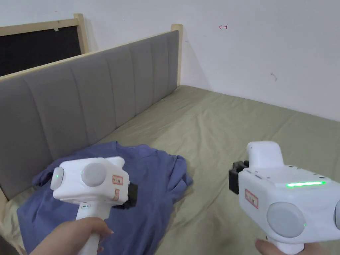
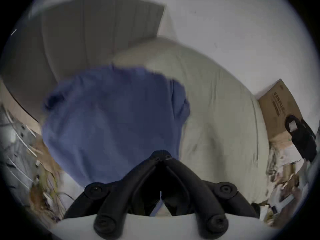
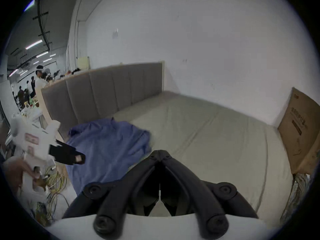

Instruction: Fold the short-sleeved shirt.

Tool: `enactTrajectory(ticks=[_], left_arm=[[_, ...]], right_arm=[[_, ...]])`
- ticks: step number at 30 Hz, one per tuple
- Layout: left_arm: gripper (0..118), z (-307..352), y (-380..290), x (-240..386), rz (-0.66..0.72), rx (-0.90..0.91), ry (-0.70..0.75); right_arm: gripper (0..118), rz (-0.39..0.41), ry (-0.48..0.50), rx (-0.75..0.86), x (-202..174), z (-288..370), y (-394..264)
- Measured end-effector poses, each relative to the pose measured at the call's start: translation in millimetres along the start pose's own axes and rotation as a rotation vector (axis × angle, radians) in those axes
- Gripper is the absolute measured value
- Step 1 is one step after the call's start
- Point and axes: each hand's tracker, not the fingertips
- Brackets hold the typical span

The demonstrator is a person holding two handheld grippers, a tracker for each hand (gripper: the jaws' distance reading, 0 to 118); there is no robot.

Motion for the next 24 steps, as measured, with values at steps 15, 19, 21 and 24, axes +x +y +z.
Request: enactTrajectory(ticks=[15, 19, 21, 24], left_arm=[[118, -173, 5, 45, -0.302, -0.116, 0.248], [115, -154, 10, 42, -0.301, -0.154, 0.203], [74, -131, 14, 31, -0.292, -0.104, 0.148], [1, -86, 9, 24, -0.335, 0.059, 0.234]], right_arm=[[1, -0.048, -0.019, -0.162, 53, -61, -53], [1, -0.083, -0.019, -0.181, 61, -60, -62], [1, -0.093, -0.009, -0.181, 65, -56, -63], [1, -0.088, -0.008, -0.166, 70, -44, -62]])
